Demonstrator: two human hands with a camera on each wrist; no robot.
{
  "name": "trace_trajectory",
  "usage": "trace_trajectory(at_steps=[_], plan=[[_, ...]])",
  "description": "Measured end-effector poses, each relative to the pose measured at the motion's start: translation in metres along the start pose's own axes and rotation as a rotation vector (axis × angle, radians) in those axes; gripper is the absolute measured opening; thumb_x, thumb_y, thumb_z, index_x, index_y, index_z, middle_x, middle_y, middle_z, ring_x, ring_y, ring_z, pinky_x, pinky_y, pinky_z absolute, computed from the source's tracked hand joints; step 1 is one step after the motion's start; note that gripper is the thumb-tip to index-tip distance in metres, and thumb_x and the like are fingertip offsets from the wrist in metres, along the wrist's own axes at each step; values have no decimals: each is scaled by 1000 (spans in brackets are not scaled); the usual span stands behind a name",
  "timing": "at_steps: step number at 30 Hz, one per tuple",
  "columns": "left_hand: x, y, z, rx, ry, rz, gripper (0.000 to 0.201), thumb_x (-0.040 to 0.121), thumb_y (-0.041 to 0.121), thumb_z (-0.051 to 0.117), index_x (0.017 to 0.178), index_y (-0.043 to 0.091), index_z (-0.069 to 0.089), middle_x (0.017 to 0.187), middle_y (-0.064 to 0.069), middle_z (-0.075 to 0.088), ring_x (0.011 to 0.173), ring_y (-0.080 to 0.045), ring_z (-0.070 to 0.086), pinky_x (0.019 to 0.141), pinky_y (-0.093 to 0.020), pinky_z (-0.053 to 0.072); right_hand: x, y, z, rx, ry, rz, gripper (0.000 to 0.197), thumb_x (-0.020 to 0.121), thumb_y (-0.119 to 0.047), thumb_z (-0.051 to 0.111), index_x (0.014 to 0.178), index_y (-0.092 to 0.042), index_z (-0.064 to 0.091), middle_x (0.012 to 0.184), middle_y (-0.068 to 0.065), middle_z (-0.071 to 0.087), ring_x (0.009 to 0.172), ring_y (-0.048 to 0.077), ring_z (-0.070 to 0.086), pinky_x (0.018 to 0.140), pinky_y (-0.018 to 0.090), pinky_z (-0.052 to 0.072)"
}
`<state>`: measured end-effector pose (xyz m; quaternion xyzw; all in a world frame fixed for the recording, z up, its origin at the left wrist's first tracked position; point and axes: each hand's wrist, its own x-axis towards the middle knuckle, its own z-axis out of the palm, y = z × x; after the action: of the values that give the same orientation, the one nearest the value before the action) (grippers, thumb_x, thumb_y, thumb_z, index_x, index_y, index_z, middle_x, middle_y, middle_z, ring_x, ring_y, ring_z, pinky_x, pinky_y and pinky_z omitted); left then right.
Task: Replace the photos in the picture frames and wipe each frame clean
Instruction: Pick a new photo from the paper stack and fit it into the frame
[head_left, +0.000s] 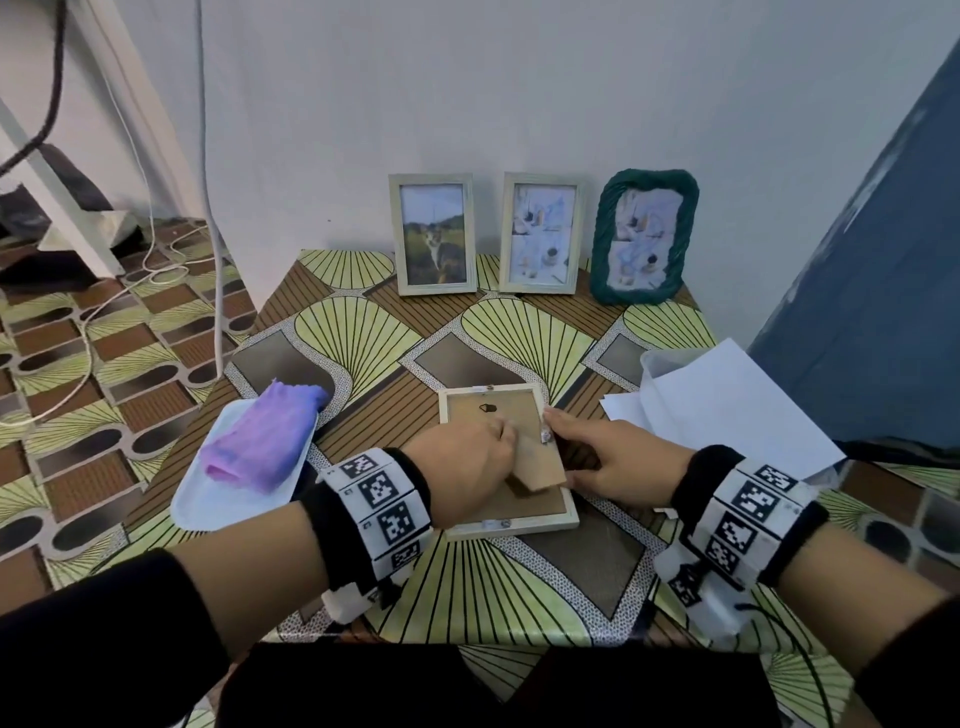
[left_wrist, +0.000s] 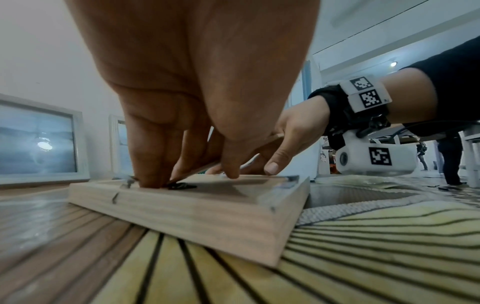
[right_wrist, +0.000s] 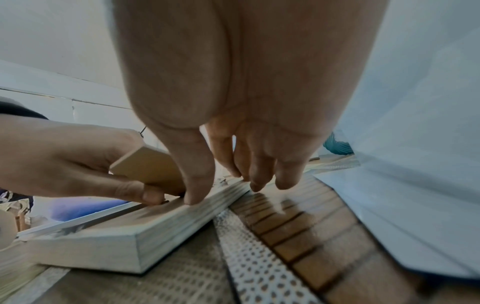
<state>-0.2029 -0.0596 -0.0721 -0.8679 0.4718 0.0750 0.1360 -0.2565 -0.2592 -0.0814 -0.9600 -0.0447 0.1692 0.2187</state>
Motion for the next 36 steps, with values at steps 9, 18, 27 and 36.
trace_trajectory(at_steps=[9,18,27,36], plan=[[-5,-20,3,-26,34,34,65,100,52,32,155,20,17,161,0,24,139,-21,38,108,-38,40,1,-10,5,8,138,11,44,95,-20,57,138,-9,50,149,6,46,131,26,48,108,38,37],[-34,-50,39,-134,44,132,68,100,57,23,156,29,-4,164,7,-4,150,-7,1,121,-41,20,2,-24,17,16,71,-53,57,99,-27,52,152,-23,31,159,-3,27,142,15,34,115,28,26],[-62,-66,32,-458,389,-43,51,86,31,70,134,17,59,135,0,59,125,-18,54,105,-33,43,-6,-41,18,-96,283,7,34,91,-49,57,112,-22,64,98,-3,66,92,16,60,79,35,51],[-76,-78,52,-423,212,-88,59,90,56,54,139,24,50,122,10,61,113,-11,53,97,-27,42,0,-51,19,-195,221,18,37,90,-50,60,108,-18,64,104,-3,53,97,16,53,82,32,46]])
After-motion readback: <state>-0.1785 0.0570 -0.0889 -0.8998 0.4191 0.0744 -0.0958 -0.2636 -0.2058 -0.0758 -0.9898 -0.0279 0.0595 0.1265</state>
